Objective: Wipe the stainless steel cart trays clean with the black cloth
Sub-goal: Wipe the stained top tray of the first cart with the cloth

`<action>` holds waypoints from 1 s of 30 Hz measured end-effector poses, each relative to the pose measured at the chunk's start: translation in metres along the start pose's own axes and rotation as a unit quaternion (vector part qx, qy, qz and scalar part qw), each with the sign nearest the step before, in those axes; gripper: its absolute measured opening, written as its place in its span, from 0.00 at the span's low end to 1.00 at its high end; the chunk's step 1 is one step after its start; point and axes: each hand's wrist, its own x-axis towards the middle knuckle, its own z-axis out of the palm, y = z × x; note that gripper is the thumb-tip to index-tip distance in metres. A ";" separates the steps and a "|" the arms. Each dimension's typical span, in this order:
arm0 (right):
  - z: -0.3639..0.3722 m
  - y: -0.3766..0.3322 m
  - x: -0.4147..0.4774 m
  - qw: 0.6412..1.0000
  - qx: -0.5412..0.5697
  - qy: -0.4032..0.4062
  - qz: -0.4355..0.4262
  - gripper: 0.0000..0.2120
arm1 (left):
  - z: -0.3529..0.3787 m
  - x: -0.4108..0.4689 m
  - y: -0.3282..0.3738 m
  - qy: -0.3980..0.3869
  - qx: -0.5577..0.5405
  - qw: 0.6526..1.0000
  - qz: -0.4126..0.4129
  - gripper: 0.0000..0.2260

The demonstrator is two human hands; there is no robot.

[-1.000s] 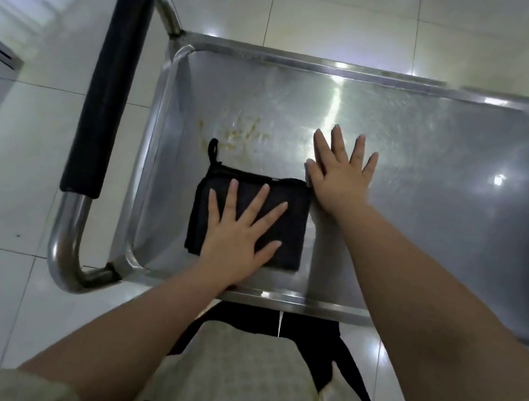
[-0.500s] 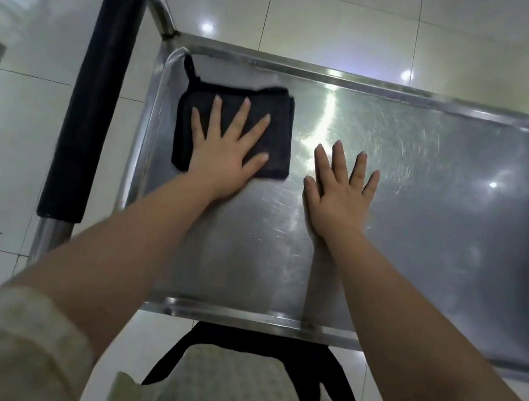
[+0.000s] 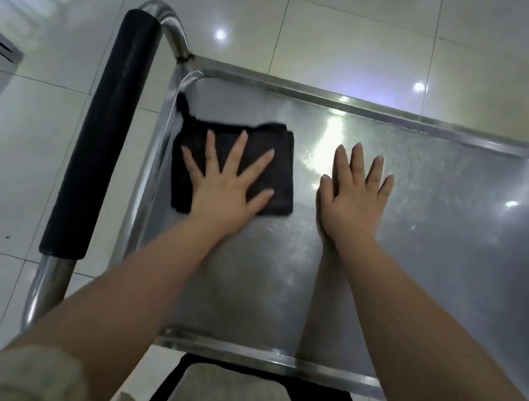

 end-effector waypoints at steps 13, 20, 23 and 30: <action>0.003 0.002 0.007 1.000 0.006 -0.003 0.000 0.26 | -0.009 0.027 0.013 -0.029 0.045 0.994 0.099 0.29; -0.015 0.027 0.006 0.994 0.037 -0.035 -0.092 0.27 | -0.002 -0.009 0.015 -0.043 0.033 0.994 0.100 0.30; -0.025 0.087 0.001 0.995 0.067 -0.017 -0.078 0.31 | -0.008 0.010 0.026 -0.046 0.030 0.997 0.056 0.26; -0.021 0.158 -0.018 0.999 -0.020 -0.032 0.034 0.32 | -0.018 0.064 0.086 -0.075 0.038 0.995 0.046 0.32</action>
